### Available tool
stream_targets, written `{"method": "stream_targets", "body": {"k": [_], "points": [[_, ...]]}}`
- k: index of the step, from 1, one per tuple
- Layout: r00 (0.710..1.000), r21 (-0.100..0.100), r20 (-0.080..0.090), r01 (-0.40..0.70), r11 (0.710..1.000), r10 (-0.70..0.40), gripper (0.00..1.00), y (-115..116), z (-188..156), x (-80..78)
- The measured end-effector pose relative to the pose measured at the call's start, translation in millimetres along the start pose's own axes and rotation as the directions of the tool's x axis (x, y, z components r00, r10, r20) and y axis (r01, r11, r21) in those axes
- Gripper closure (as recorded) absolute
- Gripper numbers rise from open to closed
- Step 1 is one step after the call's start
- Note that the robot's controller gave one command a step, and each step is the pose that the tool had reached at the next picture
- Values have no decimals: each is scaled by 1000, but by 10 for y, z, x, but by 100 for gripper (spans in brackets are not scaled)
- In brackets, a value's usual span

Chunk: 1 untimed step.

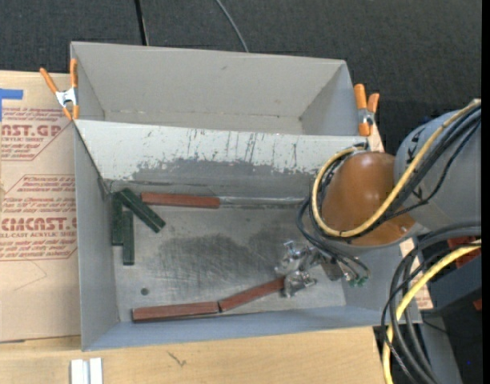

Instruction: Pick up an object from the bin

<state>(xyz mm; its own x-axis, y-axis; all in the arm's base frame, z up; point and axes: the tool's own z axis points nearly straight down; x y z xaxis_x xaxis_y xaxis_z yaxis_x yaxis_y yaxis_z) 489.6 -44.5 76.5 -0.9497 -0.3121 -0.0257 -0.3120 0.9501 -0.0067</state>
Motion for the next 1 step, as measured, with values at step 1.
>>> {"method": "stream_targets", "body": {"k": [1], "points": [[1000,-7,-24,19,1000,-19,100,58,-1519,-132]]}}
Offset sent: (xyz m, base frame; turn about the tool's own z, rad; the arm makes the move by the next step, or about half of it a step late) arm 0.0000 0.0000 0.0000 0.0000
